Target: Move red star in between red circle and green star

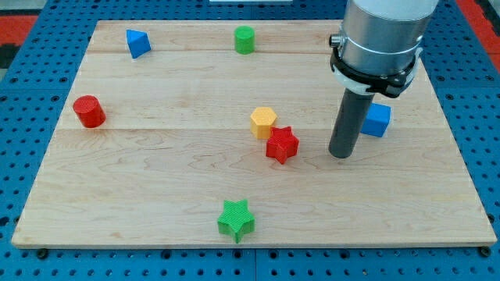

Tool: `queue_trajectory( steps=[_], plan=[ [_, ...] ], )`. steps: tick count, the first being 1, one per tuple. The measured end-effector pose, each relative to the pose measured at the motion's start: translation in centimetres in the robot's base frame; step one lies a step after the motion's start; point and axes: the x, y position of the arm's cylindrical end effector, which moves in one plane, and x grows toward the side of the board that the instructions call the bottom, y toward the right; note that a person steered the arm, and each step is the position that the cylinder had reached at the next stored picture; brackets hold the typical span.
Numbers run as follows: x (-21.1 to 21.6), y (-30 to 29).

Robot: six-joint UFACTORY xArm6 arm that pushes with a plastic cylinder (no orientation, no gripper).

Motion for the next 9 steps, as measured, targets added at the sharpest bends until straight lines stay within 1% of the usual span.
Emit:
queue_trajectory(
  steps=[4,5,9],
  plan=[
    [0.1,-0.8],
    [-1.0,-2.9],
    [-1.6,-22.3]
  ],
)
